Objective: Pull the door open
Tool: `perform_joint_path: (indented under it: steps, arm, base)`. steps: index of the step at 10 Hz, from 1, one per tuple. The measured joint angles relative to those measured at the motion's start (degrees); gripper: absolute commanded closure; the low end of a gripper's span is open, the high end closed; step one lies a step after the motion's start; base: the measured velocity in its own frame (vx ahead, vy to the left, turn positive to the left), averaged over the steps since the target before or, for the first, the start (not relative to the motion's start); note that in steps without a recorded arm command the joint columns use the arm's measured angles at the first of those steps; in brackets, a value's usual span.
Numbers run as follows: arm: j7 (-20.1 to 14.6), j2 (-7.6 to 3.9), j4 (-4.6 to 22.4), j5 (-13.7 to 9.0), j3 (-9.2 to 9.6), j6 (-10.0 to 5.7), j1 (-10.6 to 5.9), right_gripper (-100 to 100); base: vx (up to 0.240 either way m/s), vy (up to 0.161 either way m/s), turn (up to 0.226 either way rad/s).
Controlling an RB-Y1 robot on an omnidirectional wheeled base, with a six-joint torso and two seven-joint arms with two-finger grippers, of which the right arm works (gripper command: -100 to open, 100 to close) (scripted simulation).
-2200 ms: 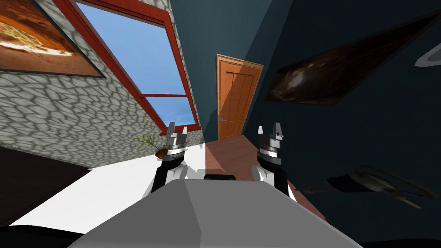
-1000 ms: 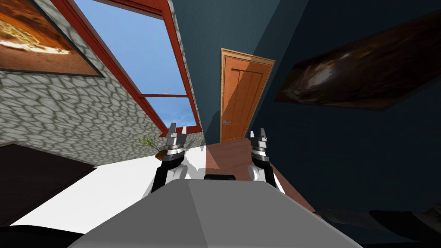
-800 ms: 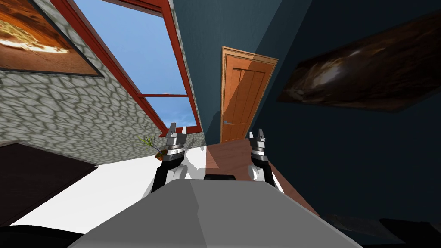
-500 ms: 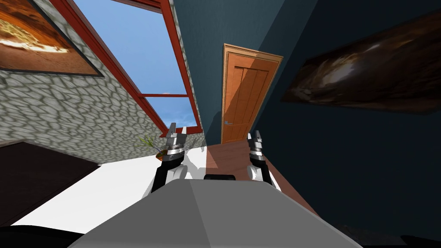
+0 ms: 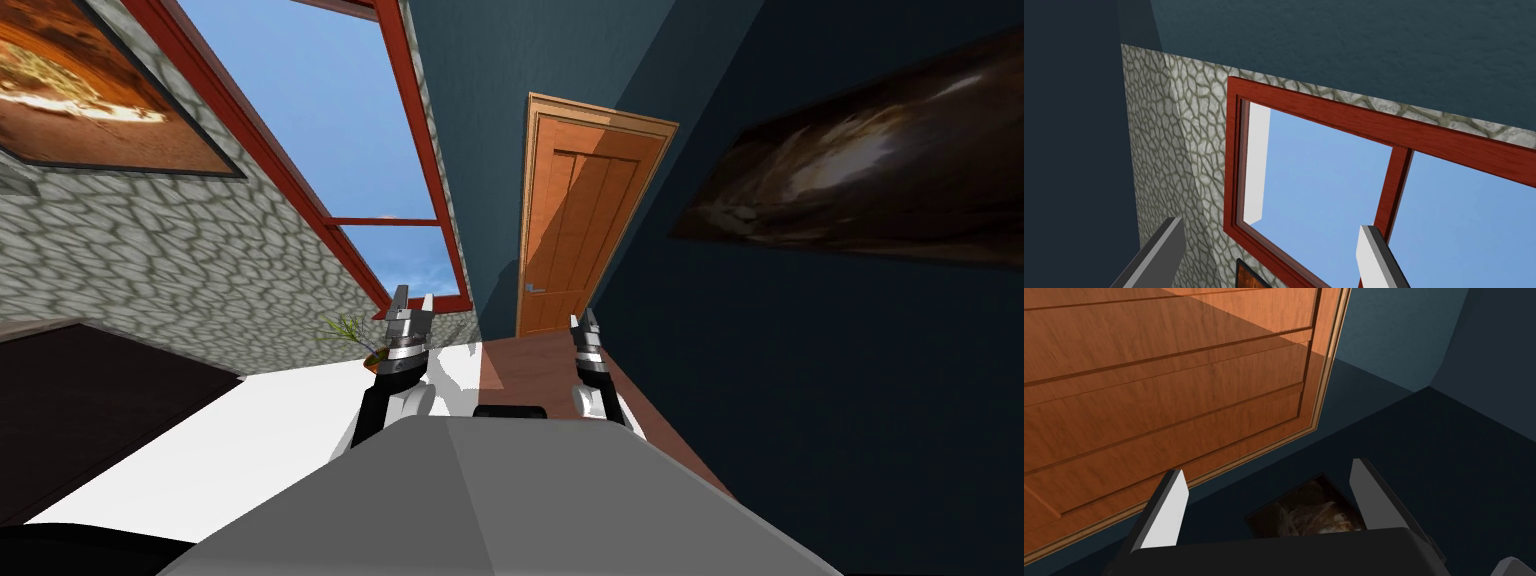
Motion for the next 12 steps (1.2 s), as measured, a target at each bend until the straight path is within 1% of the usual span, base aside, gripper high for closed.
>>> perform_joint_path:
  steps: [1,3,4,6,7,8,12]
  arm:
    - [-0.3,-0.55,1.7,-0.1,-0.15,-0.22,-0.61,-100]
    - [-0.6,-1.05,5.3,-0.1,0.10,-1.06,-1.53,-100]
    - [-1.0,-1.57,7.0,-0.2,0.08,-1.50,-1.89,-100]
    - [-1.4,-2.13,11.0,-0.2,0.18,-2.51,-3.27,-100]
    - [-1.7,-2.72,12.4,-0.3,0.13,-2.81,-3.43,-100]
    - [-2.0,-2.95,13.5,-0.4,0.11,-3.02,-3.66,-100]
    - [-2.7,-4.04,19.4,-0.4,0.29,-4.16,-5.36,-100]
  base:
    - [0.110,0.001,0.067]
    - [0.088,-0.001,0.080]
    - [0.111,-0.005,0.049]
    - [0.094,0.005,0.076]
    - [0.064,0.005,0.021]
    - [0.057,-0.003,0.041]
    - [0.086,-0.003,0.061]
